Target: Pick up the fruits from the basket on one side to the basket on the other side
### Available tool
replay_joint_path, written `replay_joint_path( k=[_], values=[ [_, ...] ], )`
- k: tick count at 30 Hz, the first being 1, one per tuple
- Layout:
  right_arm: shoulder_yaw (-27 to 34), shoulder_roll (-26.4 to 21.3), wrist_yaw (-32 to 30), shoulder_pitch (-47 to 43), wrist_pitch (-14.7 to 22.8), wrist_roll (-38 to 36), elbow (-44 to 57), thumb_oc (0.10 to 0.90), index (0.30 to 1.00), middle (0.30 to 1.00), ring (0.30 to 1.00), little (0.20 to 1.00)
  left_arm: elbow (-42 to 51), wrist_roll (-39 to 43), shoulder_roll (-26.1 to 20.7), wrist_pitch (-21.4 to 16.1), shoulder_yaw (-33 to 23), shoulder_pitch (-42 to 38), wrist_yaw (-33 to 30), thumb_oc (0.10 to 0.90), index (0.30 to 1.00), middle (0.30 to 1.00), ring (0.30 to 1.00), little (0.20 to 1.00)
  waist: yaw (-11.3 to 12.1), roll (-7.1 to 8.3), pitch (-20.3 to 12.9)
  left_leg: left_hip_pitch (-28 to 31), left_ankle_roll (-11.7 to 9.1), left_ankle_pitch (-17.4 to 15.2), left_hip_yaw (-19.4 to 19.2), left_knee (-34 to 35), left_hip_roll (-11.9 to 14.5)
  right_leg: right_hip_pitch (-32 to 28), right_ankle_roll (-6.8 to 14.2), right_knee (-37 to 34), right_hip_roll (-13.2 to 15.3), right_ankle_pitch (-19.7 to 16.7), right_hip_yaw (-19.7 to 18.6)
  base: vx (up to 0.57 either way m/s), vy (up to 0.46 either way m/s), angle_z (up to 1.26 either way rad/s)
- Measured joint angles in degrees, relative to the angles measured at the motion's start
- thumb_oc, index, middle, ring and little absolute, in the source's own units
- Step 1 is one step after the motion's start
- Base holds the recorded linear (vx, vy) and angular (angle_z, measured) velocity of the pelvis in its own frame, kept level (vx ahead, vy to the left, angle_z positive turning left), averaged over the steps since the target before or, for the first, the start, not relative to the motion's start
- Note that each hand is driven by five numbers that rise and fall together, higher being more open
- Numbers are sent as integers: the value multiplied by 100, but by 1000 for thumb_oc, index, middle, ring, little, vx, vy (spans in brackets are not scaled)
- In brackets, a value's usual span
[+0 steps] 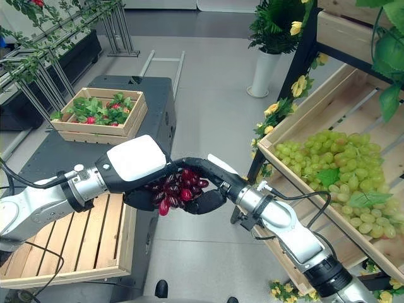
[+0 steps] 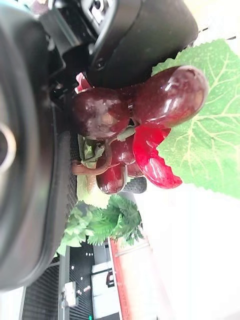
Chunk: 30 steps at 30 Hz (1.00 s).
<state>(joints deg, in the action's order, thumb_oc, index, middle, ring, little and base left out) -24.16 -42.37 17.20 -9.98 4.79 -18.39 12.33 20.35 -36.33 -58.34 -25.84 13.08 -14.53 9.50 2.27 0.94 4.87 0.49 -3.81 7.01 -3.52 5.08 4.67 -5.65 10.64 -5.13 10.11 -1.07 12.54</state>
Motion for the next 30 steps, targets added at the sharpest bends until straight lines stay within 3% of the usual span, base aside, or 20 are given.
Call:
replay_joint_path(
  k=[14, 16, 17, 21, 27, 30],
  values=[
    [-32, 33, -16, -47, -23, 4, -34, 400, 300, 300, 300, 300, 112, -1, 136, -94, 1, 1, 1, 400, 300, 300, 300, 300, -23, 4, -2, 63, -3, -39, -76, 1, 9, -1, 0, 0, -4, -3, -104, 1, 2, -3],
    [-32, 34, -31, -54, -23, 17, -34, 400, 300, 300, 300, 300, 112, 0, 142, -83, 1, 2, 1, 500, 451, 451, 451, 451, -21, 5, -3, 65, -3, -41, -79, 1, 10, -2, 0, 0, -4, -3, -105, 0, 0, 0],
    [-32, 39, -51, -54, -23, 21, -35, 400, 300, 300, 300, 300, 112, 0, 147, -82, 1, 2, 0, 800, 900, 900, 900, 900, -20, 5, -3, 65, -3, -42, -83, 1, 10, -1, 0, 0, -4, -3, -105, 0, 0, 0],
    [-26, 152, -244, -12, -23, 60, -111, 400, 300, 300, 300, 300, 110, 14, 248, 90, -26, 9, -35, 800, 900, 900, 900, 900, -36, 7, -4, 76, -2, -45, -100, 1, 13, 0, 0, 0, -5, -3, -122, -1, 1, -1],
    [391, 391, -637, 420, -26, 227, -141, 400, 300, 300, 300, 300, 109, 10, 610, 328, -524, 194, -768, 800, 900, 900, 900, 900, -77, 21, -11, 93, -3, -72, -153, 1, 18, 17, 0, 0, -7, -4, -165, -12, 15, -5],
    [698, 499, -894, 721, -26, 225, -161, 400, 300, 300, 300, 300, 105, -11, 627, 677, -906, 513, -1194, 800, 900, 900, 900, 900, -113, 27, -15, 123, -5, -99, -202, 1, 23, 47, 2, 0, -9, -6, -259, -10, 15, -13]
  ],
)
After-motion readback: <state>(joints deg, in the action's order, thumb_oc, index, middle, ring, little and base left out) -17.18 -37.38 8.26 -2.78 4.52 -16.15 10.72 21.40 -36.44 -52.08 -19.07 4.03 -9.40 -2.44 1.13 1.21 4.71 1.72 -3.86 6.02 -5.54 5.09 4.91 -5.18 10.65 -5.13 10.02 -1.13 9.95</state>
